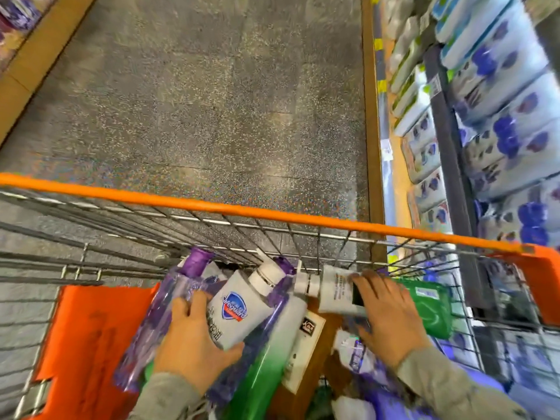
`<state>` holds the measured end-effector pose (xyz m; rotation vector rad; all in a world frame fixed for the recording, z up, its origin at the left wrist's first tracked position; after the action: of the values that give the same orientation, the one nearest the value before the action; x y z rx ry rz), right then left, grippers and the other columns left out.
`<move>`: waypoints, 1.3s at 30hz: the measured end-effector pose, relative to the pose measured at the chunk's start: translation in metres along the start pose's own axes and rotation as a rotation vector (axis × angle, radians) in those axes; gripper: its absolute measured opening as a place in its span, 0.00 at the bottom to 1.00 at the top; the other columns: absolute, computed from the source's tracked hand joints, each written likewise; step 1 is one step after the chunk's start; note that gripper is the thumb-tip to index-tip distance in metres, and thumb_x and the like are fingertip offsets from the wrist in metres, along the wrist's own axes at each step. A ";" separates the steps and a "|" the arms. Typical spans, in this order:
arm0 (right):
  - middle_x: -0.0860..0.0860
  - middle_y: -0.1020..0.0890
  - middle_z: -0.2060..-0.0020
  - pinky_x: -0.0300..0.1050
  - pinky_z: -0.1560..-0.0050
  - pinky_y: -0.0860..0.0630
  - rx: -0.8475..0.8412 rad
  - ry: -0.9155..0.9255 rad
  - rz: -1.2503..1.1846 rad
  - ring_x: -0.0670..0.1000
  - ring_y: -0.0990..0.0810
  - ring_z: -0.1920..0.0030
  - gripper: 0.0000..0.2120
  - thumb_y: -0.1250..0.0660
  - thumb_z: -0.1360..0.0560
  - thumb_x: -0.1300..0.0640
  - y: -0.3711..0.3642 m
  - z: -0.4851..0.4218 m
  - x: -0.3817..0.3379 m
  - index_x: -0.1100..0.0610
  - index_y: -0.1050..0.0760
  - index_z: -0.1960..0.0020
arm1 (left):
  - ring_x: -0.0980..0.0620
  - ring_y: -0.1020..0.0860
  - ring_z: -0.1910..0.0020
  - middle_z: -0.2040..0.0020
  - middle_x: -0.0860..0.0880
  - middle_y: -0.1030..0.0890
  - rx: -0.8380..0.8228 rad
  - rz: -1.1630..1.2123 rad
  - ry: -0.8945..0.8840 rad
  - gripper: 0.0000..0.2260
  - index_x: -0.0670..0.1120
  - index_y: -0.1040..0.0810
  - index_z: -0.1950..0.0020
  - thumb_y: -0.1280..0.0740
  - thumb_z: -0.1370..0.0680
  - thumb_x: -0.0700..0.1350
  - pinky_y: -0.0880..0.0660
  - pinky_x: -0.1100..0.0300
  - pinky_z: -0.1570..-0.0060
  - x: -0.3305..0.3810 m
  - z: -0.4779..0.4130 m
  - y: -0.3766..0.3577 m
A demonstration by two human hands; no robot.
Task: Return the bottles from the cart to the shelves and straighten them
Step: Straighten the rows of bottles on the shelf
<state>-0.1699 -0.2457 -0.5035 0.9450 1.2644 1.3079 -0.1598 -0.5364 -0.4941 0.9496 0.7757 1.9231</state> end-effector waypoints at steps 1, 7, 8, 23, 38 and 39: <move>0.54 0.21 0.49 0.52 0.49 0.29 0.001 -0.011 0.006 0.57 0.26 0.51 0.43 0.19 0.50 0.47 -0.003 -0.001 0.001 0.54 0.31 0.39 | 0.46 0.25 0.46 0.41 0.49 0.38 -0.001 -0.021 -0.024 0.37 0.50 0.37 0.38 0.21 0.40 0.55 0.25 0.53 0.50 0.003 0.002 0.000; 0.58 0.18 0.53 0.53 0.43 0.37 0.067 -0.037 0.069 0.62 0.19 0.53 0.53 0.17 0.61 0.47 -0.009 -0.007 0.006 0.62 0.29 0.40 | 0.49 0.25 0.47 0.49 0.53 0.26 0.033 -0.089 -0.213 0.32 0.53 0.38 0.43 0.26 0.39 0.61 0.26 0.56 0.53 0.034 0.007 -0.005; 0.58 0.18 0.54 0.53 0.43 0.34 0.067 -0.042 0.070 0.61 0.18 0.55 0.53 0.17 0.62 0.47 -0.010 -0.010 0.006 0.61 0.29 0.41 | 0.49 0.24 0.48 0.50 0.53 0.25 0.065 -0.086 -0.207 0.31 0.53 0.39 0.44 0.26 0.38 0.61 0.27 0.57 0.54 0.037 0.005 -0.002; 0.50 0.19 0.47 0.47 0.55 0.20 0.035 0.104 -0.169 0.53 0.20 0.49 0.50 0.17 0.54 0.47 0.035 0.010 -0.016 0.54 0.32 0.35 | 0.51 0.23 0.64 0.58 0.52 0.24 0.276 0.298 -0.376 0.28 0.63 0.42 0.53 0.31 0.46 0.65 0.24 0.53 0.70 0.045 0.026 0.029; 0.38 0.19 0.43 0.28 0.48 0.28 0.207 -0.116 -1.335 0.37 0.22 0.42 0.42 0.21 0.44 0.67 0.184 0.089 -0.057 0.51 0.32 0.34 | 0.48 0.22 0.55 0.54 0.51 0.24 0.357 0.579 -0.456 0.32 0.61 0.39 0.52 0.24 0.48 0.61 0.22 0.48 0.56 0.086 0.119 0.105; 0.37 0.19 0.46 0.27 0.49 0.28 0.226 -0.128 -1.357 0.37 0.22 0.44 0.40 0.21 0.44 0.66 0.196 0.099 -0.060 0.49 0.31 0.36 | 0.50 0.23 0.59 0.57 0.54 0.25 0.378 0.582 -0.481 0.34 0.60 0.40 0.54 0.21 0.48 0.59 0.23 0.52 0.61 0.093 0.131 0.116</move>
<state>-0.0939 -0.2695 -0.2908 0.1318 1.4947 0.0376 -0.1313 -0.4879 -0.3043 1.9571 0.6212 1.9119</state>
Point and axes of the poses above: each hand's wrist, its own z-axis away from the middle knuckle, its own y-axis out of the back of the hand, x = y × z, the point moved 8 cm from there along -z, towards the middle knuckle
